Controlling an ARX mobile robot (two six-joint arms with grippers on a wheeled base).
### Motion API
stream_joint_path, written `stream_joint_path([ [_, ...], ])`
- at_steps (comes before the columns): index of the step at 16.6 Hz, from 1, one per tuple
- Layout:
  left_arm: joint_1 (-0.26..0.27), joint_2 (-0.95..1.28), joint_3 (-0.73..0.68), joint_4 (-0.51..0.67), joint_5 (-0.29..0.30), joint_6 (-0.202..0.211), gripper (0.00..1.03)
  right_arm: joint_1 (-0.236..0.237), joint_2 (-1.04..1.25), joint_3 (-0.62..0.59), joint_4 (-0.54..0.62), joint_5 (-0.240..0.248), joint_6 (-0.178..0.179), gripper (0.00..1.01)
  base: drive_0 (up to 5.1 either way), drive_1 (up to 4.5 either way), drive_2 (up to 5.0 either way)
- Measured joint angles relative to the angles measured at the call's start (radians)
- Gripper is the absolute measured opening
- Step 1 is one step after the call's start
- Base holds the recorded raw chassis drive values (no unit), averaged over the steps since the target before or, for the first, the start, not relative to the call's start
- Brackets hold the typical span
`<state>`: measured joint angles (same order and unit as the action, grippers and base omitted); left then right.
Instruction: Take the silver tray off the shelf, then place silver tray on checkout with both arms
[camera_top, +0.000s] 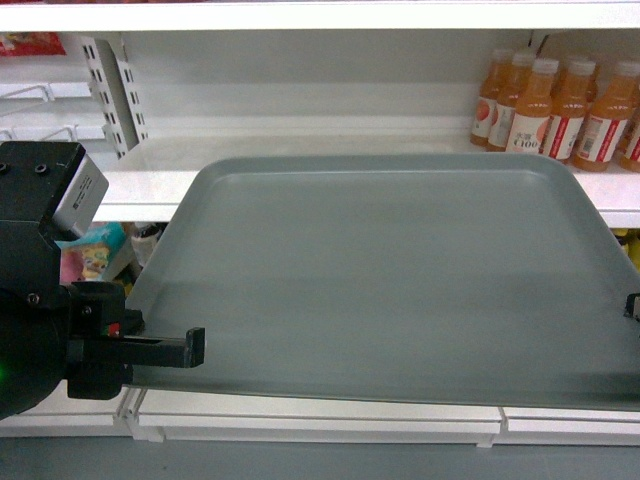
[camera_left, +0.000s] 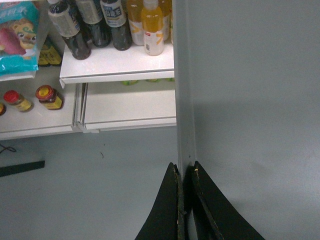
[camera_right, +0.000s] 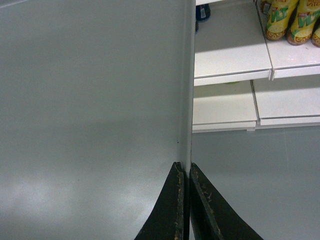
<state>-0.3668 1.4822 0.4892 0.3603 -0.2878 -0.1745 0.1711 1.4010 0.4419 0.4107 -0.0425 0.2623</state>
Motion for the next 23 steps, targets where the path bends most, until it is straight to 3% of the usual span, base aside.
stream_joint_path([
  [23, 0.000, 0.000, -0.002, 0.006, 0.000, 0.001, 0.03, 0.000, -0.001, 0.000, 0.002, -0.001, 0.000, 0.02, 0.0, -3.91, 4.0],
])
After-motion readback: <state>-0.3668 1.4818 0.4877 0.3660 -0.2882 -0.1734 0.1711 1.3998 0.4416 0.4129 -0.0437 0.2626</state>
